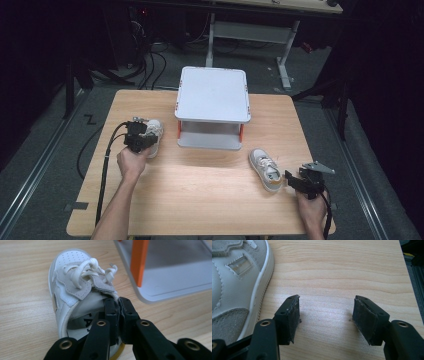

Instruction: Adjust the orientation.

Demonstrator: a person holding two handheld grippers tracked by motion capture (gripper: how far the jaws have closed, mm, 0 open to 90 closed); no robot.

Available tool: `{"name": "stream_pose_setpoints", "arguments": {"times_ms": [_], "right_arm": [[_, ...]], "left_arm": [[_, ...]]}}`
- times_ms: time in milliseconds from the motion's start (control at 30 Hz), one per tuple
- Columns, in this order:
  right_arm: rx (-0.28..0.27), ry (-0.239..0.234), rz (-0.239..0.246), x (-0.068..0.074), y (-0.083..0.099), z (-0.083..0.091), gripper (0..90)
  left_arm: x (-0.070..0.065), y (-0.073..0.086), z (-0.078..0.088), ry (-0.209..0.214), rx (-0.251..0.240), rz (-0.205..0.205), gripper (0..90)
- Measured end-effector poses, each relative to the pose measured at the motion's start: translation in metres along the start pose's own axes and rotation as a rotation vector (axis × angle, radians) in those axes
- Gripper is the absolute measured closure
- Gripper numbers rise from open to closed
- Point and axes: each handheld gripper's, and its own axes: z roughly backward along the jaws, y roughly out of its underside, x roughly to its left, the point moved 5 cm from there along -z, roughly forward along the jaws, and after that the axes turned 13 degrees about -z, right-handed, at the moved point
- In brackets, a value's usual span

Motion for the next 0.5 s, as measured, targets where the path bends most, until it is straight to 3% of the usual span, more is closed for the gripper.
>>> {"name": "stream_pose_setpoints", "arguments": {"times_ms": [133, 267, 500], "right_arm": [[0.000, 0.000, 0.002, 0.000, 0.000, 0.000, 38.3], [-0.001, 0.000, 0.003, 0.000, 0.000, 0.000, 38.3], [-0.001, 0.000, 0.002, 0.000, 0.000, 0.000, 38.3]], "left_arm": [[-0.015, -0.002, 0.017, 0.015, -0.027, -0.036, 86.6], [-0.039, 0.002, 0.030, 0.058, -0.052, -0.067, 86.6], [-0.075, 0.009, 0.038, 0.130, -0.071, -0.096, 86.5]]}}
